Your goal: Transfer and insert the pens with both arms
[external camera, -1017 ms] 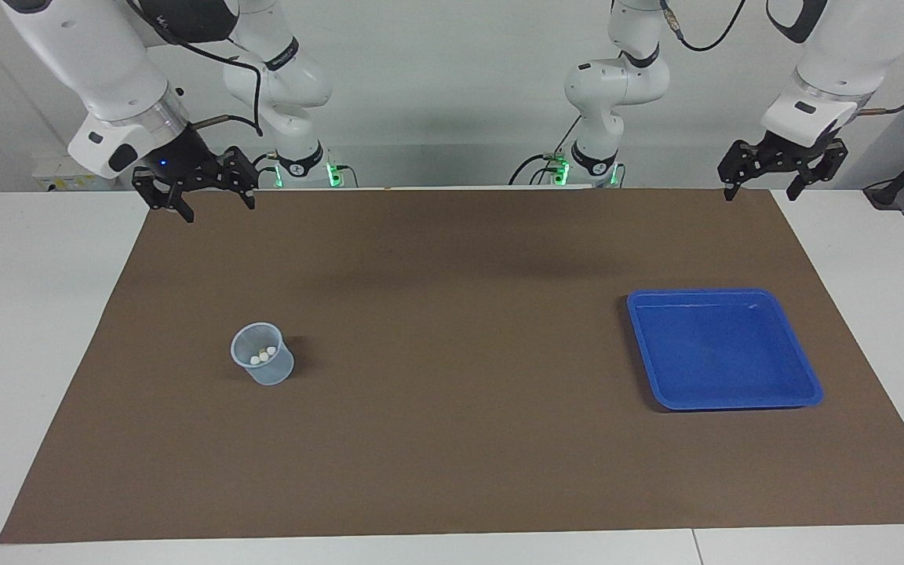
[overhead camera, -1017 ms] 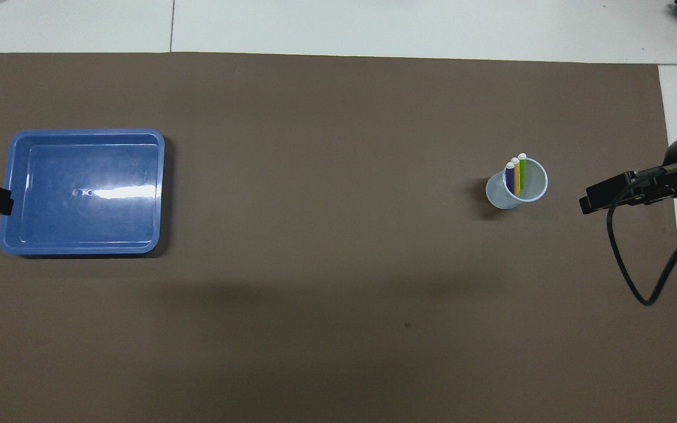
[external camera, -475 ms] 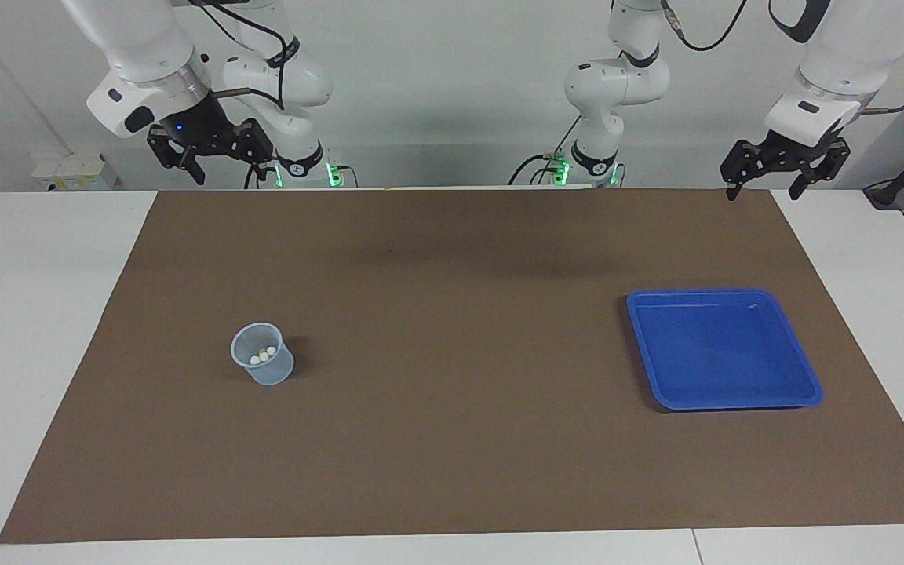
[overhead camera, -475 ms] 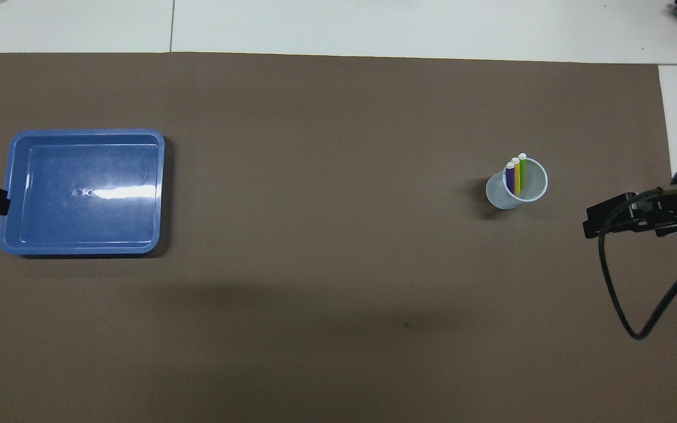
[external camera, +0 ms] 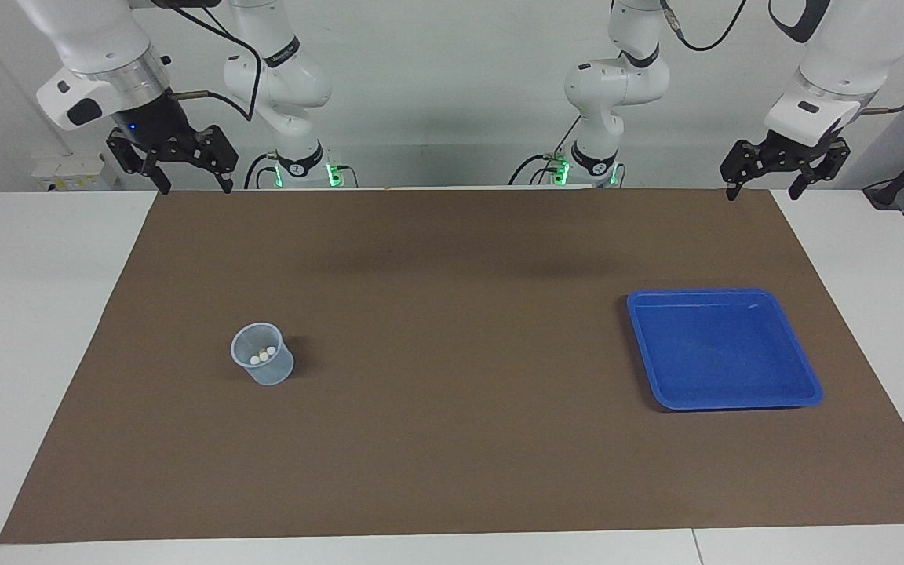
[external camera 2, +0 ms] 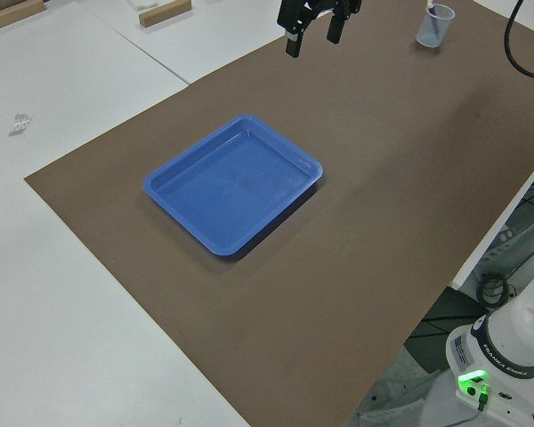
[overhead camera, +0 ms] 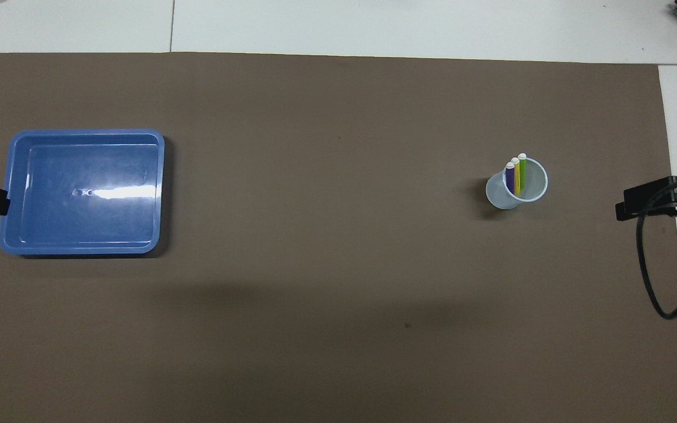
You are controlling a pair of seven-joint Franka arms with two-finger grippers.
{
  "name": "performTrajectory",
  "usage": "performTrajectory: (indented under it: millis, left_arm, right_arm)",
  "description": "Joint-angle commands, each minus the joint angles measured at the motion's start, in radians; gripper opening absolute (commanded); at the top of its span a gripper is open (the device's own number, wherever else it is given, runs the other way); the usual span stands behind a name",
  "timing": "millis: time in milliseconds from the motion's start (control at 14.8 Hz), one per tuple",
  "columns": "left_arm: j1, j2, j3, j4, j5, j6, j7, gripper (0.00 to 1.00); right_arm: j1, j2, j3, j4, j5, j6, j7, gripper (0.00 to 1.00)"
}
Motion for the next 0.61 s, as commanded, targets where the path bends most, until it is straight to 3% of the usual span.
performTrajectory:
  millis: [0,542]
  left_arm:
    - [-0.007,-0.024,0.009,-0.023,-0.001,0.001,0.008,1.0]
    - [-0.007,-0.024,0.009,-0.023,-0.001,0.001,0.008,1.0]
  right_arm:
    - [-0.01,-0.083,0.003,-0.152,0.013,0.135,-0.026,1.0]
    - [-0.011,-0.083,0.003,-0.178,0.025,0.226,-0.029,1.0]
